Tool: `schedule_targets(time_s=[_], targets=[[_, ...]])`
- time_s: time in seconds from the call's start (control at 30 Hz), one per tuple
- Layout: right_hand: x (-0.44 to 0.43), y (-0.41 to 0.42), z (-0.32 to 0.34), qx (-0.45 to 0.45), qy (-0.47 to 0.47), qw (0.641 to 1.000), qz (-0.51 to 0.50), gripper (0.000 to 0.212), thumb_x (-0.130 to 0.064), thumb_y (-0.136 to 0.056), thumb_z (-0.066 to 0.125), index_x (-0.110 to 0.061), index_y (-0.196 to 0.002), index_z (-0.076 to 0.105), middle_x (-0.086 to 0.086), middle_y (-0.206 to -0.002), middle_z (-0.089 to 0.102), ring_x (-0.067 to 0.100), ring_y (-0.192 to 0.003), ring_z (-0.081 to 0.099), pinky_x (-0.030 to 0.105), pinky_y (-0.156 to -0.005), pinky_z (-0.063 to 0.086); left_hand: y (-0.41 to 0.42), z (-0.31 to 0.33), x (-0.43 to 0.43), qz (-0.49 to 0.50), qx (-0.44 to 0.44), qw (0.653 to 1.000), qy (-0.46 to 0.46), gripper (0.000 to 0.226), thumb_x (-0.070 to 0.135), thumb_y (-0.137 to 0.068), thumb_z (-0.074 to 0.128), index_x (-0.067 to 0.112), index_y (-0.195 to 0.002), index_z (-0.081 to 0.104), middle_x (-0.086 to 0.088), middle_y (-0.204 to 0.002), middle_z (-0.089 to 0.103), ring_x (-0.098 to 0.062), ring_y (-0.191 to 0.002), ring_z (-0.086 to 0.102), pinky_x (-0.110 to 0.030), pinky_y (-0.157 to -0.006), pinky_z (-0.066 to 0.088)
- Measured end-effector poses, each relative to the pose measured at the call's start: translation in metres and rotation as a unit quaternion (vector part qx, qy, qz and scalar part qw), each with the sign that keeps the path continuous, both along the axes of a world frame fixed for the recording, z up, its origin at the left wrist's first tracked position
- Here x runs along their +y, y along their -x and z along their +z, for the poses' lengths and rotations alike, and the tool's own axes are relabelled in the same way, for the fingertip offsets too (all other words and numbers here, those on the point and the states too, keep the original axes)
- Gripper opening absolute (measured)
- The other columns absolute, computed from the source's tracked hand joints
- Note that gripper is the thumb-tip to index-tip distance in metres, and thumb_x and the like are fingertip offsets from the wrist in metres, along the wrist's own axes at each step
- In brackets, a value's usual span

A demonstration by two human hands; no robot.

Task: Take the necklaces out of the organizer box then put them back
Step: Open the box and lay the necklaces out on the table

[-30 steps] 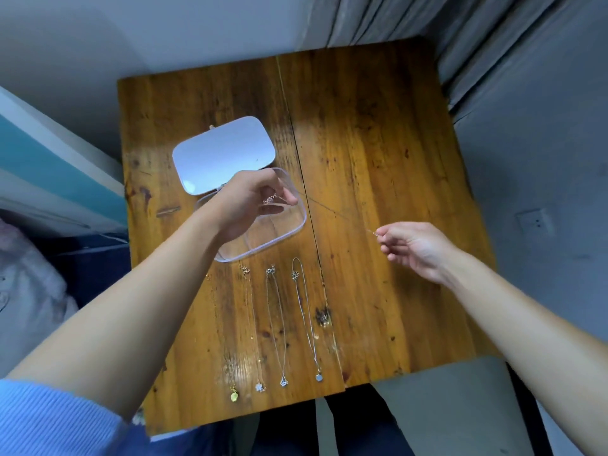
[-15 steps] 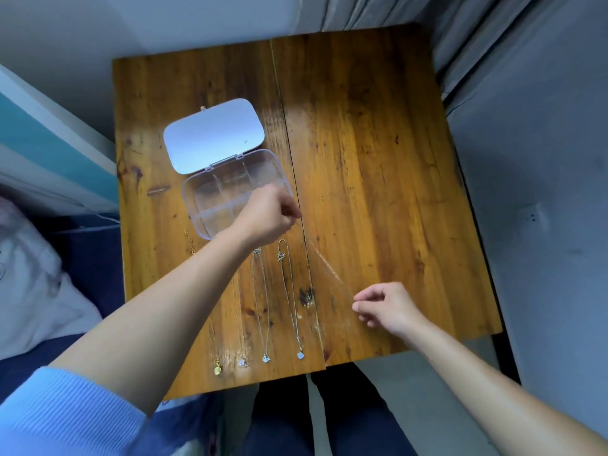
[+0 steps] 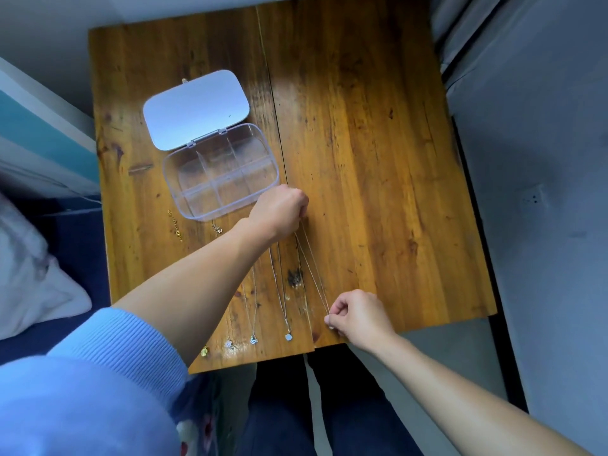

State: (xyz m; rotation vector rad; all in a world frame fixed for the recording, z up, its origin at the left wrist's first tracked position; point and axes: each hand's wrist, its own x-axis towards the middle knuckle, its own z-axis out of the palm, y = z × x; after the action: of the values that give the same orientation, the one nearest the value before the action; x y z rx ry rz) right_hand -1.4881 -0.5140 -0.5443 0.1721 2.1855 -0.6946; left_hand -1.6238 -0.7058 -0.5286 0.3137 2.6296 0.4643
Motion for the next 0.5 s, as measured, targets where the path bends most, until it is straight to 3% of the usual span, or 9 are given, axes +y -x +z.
schedule_targets(time_s=[0.27, 0.5], targets=[[-0.006, -0.001, 0.000, 0.027, -0.032, 0.998, 0.048, 0.027, -0.041, -0.078, 0.076, -0.024, -0.062, 0.063, -0.009, -0.069, 0.066, 0.014, -0.071, 0.062, 0.026, -0.062, 0.045, 0.006, -0.004, -0.007, -0.014, 0.026, 1.000, 0.005, 0.004, 0.008, -0.083, 0.067, 0.008, -0.085, 0.070, -0.007, -0.092, 0.062, -0.031, -0.089, 0.061, -0.036, -0.066, 0.047], [-0.001, -0.003, 0.003, 0.040, -0.039, 0.996, 0.068, 0.025, -0.047, -0.076, 0.076, -0.026, -0.071, 0.065, -0.008, -0.077, 0.068, 0.015, -0.075, 0.062, 0.026, -0.064, 0.042, -0.004, 0.000, -0.013, -0.004, 0.045, 0.999, 0.010, 0.015, 0.021, -0.091, 0.062, 0.006, -0.094, 0.067, -0.009, -0.099, 0.060, -0.031, -0.089, 0.060, -0.041, -0.073, 0.053]])
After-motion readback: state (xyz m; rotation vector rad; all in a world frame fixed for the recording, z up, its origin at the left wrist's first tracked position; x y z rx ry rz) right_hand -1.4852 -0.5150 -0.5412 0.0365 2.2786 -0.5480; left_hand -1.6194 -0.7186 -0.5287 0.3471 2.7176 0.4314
